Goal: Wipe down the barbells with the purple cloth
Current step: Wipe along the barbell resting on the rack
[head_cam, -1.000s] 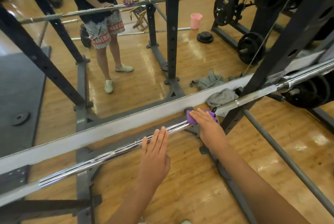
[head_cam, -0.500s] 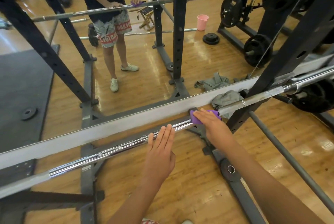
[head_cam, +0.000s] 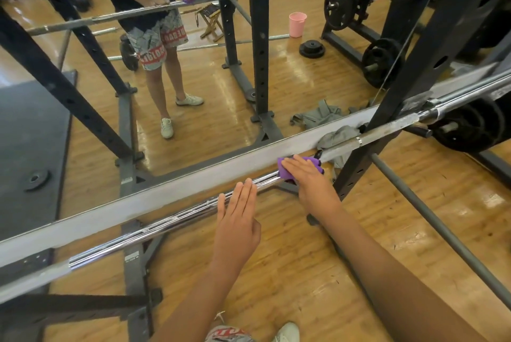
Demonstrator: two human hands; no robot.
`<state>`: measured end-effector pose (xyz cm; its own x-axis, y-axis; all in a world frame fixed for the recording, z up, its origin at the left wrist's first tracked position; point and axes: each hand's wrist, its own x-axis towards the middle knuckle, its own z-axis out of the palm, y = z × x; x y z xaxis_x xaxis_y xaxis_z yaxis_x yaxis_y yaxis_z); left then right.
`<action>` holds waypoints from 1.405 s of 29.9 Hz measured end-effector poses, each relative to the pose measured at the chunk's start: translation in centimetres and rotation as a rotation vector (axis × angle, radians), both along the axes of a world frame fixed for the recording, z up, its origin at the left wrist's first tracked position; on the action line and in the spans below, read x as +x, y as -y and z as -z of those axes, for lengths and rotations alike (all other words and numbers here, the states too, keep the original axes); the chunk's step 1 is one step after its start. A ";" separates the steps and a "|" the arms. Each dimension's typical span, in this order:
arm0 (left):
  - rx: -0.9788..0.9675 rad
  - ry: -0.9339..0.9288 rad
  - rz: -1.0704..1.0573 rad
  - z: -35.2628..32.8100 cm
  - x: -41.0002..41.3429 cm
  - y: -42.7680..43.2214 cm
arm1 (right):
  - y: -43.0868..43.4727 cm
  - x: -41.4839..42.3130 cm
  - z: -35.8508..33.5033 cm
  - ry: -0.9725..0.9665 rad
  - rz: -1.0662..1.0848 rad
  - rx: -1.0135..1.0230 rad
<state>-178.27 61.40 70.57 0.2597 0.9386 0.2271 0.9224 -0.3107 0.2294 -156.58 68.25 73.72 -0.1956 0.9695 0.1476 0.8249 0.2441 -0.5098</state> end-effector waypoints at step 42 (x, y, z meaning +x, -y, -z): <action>-0.326 -0.131 0.643 -4.2 -8.0 -6.1 | 0.7 -13.5 2.2 -0.833 1.000 0.210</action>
<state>-186.23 67.53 74.76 0.7882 0.6057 -0.1088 0.6066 -0.7349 0.3033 -170.10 67.51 71.53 0.8097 0.5855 0.0391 0.1536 -0.1471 -0.9771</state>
